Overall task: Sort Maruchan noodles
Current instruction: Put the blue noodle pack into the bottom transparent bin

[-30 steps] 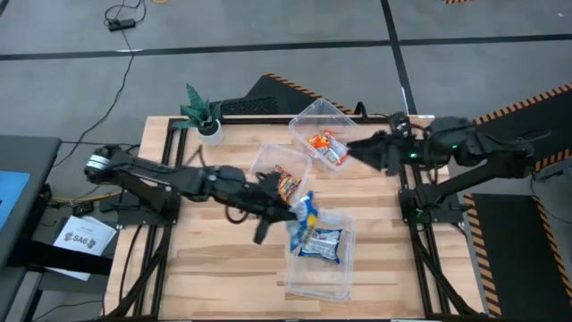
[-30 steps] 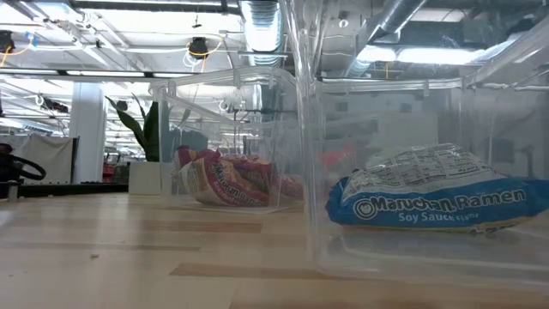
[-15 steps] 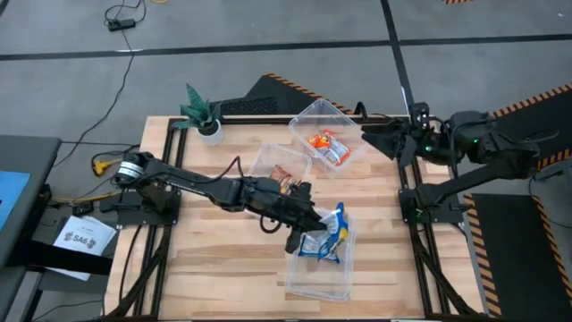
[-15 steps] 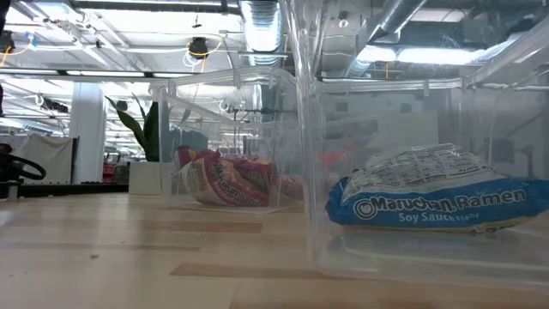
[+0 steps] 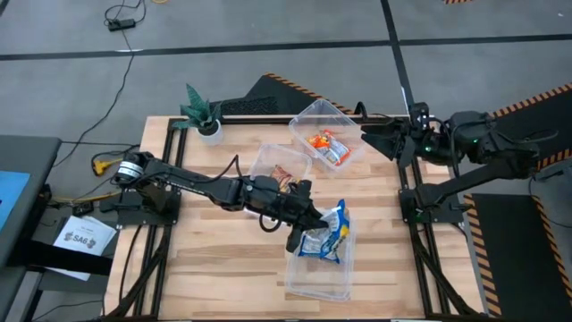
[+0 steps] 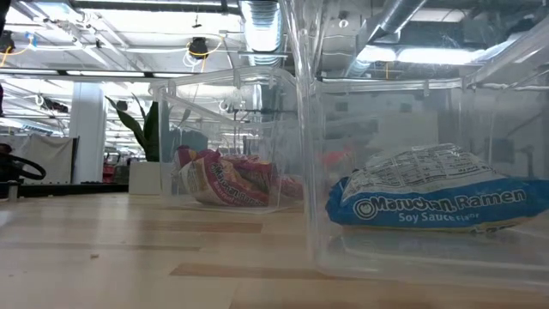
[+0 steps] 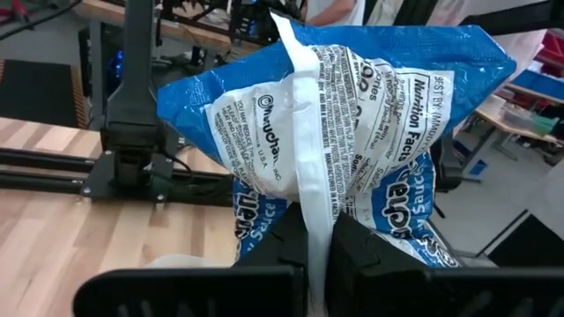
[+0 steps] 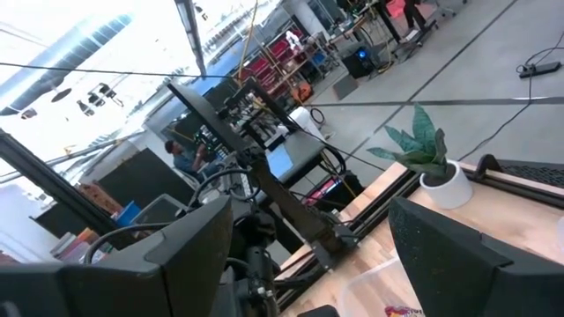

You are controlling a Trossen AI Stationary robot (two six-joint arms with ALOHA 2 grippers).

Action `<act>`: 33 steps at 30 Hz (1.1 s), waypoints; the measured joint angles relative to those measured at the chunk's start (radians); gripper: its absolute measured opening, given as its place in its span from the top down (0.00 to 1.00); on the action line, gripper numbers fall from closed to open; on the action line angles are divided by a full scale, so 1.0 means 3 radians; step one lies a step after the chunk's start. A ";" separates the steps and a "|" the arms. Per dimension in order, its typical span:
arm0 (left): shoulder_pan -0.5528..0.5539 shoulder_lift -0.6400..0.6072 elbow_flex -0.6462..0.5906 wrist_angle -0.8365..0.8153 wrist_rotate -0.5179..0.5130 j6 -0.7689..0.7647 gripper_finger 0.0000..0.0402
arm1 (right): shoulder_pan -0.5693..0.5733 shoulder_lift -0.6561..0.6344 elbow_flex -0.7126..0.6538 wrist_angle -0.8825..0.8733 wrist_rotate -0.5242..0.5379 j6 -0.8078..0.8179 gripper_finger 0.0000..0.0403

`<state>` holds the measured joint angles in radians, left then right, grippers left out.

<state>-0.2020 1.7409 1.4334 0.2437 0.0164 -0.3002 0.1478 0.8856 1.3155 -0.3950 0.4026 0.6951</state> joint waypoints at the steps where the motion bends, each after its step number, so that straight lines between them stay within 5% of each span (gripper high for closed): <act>1: 0.0000 0.0000 0.0000 0.0001 -0.0001 -0.0001 1.00 | 0.0000 0.0000 0.0000 0.0000 0.0000 0.0001 0.19; 33: 0.0003 -0.0005 0.0000 0.0005 -0.0002 -0.0033 1.00 | 0.0000 0.0000 0.0000 -0.0015 -0.0016 0.0042 0.19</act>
<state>-0.2012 1.7394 1.4334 0.2451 0.0158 -0.3099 0.1478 0.8856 1.3155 -0.3994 0.3980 0.7078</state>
